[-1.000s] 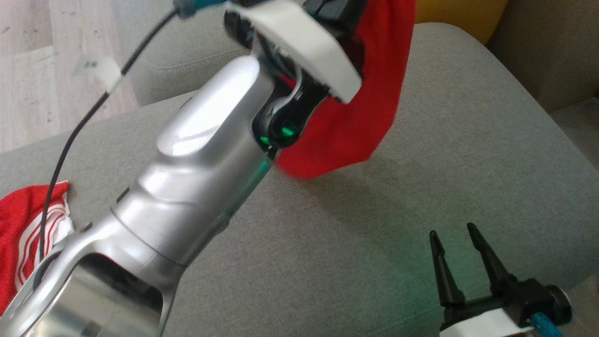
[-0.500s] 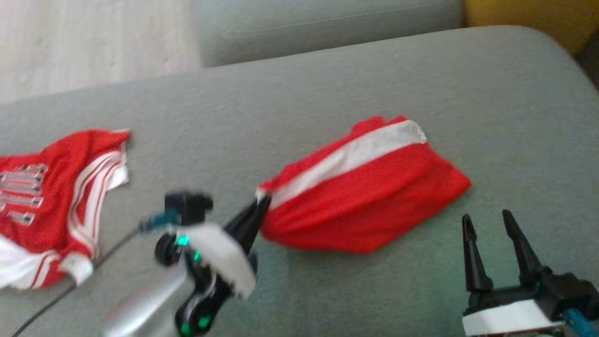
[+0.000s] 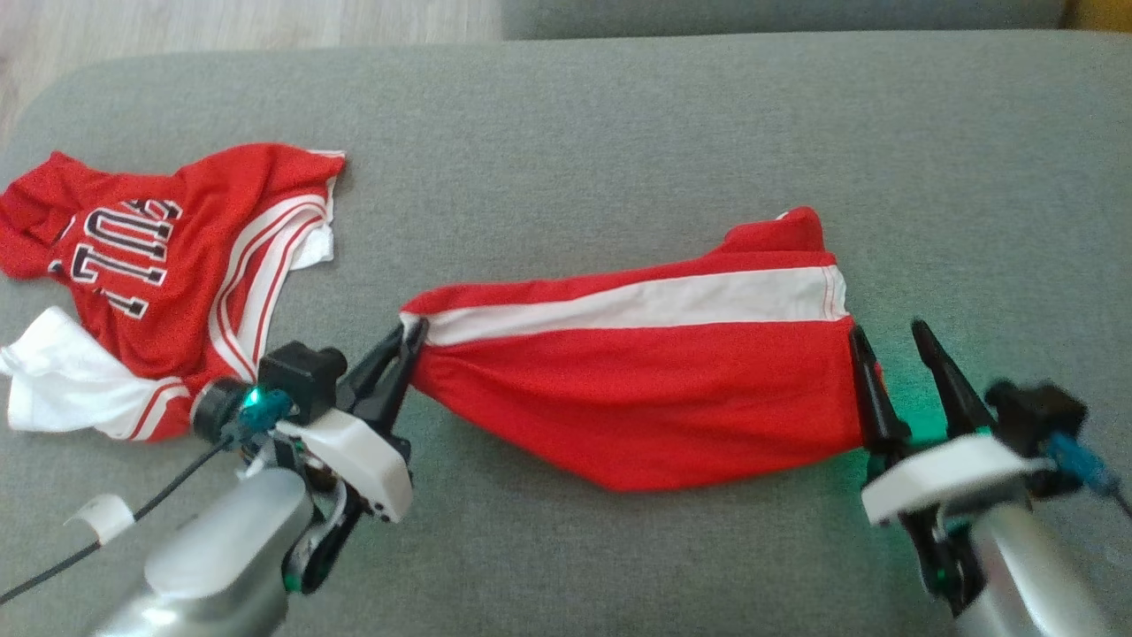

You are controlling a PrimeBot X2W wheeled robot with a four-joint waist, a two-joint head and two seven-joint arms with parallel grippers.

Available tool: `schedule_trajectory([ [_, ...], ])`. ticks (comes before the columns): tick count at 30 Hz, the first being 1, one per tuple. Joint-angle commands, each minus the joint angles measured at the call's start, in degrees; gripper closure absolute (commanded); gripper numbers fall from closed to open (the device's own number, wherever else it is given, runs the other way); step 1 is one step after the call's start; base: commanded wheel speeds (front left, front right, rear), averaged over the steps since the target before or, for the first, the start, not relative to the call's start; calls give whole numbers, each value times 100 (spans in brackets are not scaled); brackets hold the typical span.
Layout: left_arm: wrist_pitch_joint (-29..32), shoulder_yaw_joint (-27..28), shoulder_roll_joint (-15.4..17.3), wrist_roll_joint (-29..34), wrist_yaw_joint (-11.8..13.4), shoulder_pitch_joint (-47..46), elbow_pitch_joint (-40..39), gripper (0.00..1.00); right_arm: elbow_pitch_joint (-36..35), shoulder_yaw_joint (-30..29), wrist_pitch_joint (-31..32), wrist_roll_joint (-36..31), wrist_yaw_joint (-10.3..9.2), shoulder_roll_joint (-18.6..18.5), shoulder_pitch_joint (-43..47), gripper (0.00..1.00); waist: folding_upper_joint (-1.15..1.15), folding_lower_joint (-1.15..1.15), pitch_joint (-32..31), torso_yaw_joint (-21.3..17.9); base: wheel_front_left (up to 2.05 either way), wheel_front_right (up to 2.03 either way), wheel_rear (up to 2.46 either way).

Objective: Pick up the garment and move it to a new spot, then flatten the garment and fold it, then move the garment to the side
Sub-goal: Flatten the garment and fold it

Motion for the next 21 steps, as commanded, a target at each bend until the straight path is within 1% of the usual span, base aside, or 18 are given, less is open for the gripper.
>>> schedule_trajectory([
  [1,-162,161,165,213,64,-412,91,100,10,444,57,342,43,-287,-395,0,0,-1,72,52,0,0,0],
  [2,-162,161,165,213,64,-412,91,100,10,444,57,342,43,-287,-395,0,0,-1,72,52,0,0,0],
  [5,-282,115,87,363,67,-552,382,100,188,1012,187,889,43,-569,-732,0,0,-1,108,68,0,0,0],
  [8,-365,99,2,405,-1,-649,609,100,360,1496,334,1368,43,-806,-1038,0,0,-1,140,97,0,0,0],
  [12,-436,84,-115,427,-88,-758,818,100,588,2038,571,1971,43,-1005,-1340,0,0,-1,187,167,0,0,0],
  [14,-460,69,-170,441,-127,-807,892,100,660,2283,582,2164,43,-1107,-1472,0,0,-1,212,205,0,0,0],
  [21,-516,16,-327,448,-253,-890,1082,100,1113,2737,439,2612,43,-1267,-1752,0,0,-1,218,319,0,0,0],
])
